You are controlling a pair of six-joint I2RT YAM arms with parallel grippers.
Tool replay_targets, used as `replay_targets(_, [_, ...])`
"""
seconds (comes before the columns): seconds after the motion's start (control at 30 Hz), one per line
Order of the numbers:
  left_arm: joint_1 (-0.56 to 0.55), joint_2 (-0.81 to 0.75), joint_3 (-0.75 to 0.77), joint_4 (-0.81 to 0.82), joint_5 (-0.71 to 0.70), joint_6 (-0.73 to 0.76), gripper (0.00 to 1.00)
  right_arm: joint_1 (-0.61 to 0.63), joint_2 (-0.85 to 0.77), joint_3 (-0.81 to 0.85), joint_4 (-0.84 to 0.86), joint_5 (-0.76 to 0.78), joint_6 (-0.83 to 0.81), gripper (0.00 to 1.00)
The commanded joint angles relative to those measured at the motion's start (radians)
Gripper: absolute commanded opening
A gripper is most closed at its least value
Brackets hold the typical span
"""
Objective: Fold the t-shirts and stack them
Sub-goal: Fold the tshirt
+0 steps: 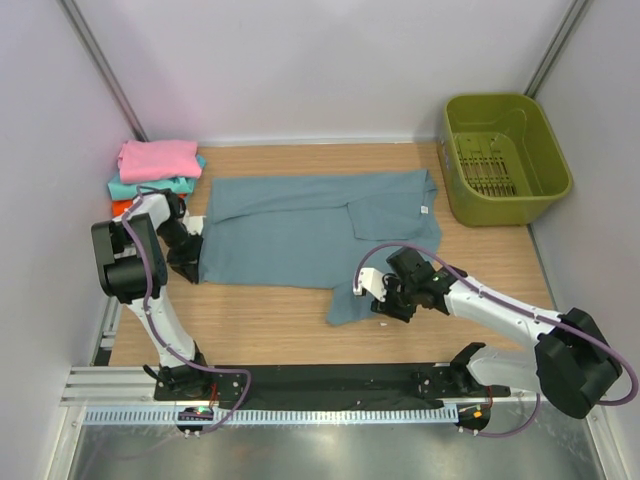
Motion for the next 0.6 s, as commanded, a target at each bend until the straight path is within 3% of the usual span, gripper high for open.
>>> replay_targets(0.0, [0.004,-0.012,-0.015,-0.013,0.058,-0.025,0.11,0.005,-0.038,-0.008,0.046,0.008,0.023,0.49])
replay_targets(0.1, [0.006,-0.016,-0.026,-0.014,0.064,-0.033,0.0,0.006,-0.046,-0.008,0.045,0.015,0.028,0.49])
replay_targets(0.57, [0.004,-0.042,-0.015,-0.028,0.039,-0.03,0.0,0.011,-0.009,-0.022,0.123,-0.008,0.023,0.5])
